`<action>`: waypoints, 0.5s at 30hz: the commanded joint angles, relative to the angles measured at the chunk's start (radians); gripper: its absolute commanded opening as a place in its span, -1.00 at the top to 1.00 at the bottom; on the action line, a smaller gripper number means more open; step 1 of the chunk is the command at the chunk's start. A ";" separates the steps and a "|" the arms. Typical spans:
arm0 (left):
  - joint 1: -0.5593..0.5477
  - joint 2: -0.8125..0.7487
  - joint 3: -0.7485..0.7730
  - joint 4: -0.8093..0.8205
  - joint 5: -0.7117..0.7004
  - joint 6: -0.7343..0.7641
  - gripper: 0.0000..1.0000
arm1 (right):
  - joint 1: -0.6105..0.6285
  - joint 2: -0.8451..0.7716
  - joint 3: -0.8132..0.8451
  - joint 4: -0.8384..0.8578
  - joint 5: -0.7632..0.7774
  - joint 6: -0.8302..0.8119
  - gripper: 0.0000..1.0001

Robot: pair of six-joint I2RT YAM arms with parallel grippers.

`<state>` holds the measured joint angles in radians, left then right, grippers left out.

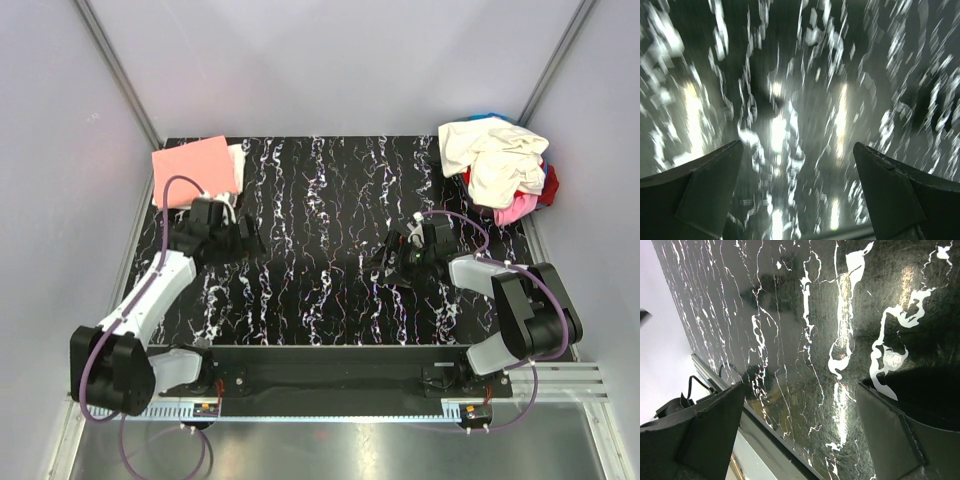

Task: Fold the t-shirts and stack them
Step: Reset both grippers

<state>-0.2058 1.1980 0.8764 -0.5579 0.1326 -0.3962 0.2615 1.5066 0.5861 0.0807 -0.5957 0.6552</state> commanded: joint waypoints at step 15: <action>-0.116 -0.184 0.012 -0.099 0.038 0.123 -0.97 | 0.005 0.010 0.031 -0.019 0.011 -0.017 -0.99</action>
<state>-0.3172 1.0748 0.8646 -0.6151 0.1993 -0.3580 0.2619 1.5085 0.5907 0.0731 -0.5953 0.6540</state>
